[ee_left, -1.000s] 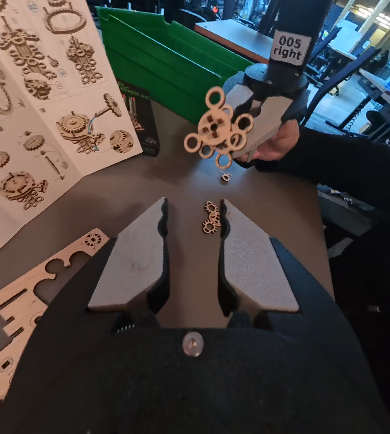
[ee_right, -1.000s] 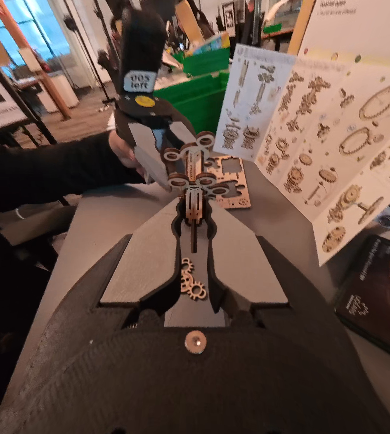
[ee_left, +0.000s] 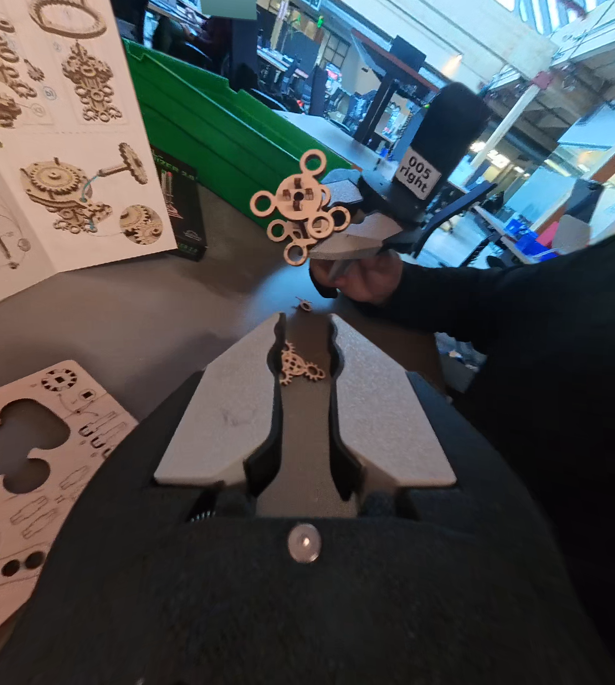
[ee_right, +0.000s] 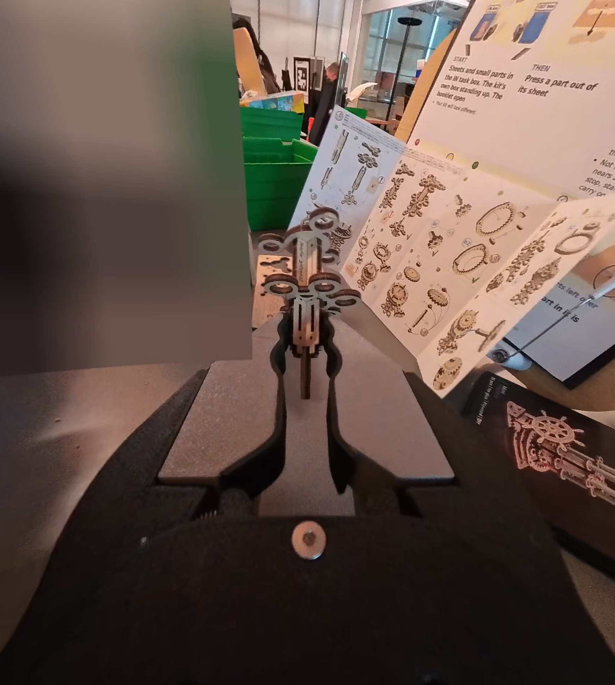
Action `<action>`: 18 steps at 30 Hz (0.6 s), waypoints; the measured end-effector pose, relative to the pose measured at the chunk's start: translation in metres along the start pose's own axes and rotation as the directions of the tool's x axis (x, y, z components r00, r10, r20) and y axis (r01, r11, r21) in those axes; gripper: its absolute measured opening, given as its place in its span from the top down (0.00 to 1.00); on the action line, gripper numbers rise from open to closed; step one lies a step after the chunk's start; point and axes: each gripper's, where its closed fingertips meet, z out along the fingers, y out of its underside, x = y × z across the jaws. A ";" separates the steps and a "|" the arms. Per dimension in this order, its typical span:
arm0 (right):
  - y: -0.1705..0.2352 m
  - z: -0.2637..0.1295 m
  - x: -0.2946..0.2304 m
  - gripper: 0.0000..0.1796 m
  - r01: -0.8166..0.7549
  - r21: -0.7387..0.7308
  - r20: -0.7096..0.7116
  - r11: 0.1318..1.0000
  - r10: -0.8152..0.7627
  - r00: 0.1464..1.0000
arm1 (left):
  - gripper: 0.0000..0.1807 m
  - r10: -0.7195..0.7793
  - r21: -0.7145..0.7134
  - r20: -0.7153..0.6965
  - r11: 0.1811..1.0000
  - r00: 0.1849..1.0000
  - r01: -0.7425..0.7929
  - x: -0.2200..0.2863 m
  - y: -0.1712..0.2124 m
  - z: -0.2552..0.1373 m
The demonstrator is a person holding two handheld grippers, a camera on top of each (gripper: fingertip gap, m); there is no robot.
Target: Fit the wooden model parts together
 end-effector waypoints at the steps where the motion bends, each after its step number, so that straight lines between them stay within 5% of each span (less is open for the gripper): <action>1: 0.002 0.001 0.002 0.92 -0.012 -0.003 -0.008 1.000 0.012 1.000 | 0.90 0.019 -0.003 0.032 1.000 0.999 -0.019 -0.005 0.000 0.000; 8: 0.010 0.002 0.012 0.92 -0.235 0.009 0.026 0.972 0.234 0.972 | 0.93 0.162 -0.094 0.268 0.986 0.950 -0.141 -0.050 0.010 -0.002; 13: 0.003 -0.001 0.012 0.92 -0.246 0.046 0.054 0.968 0.244 0.968 | 0.92 0.123 -0.022 0.251 0.992 0.960 -0.121 -0.051 -0.004 0.008; 18: -0.002 0.000 0.005 0.92 -0.220 0.067 0.060 0.973 0.216 0.975 | 0.87 0.180 -0.101 0.185 0.981 0.966 -0.164 -0.043 0.005 0.018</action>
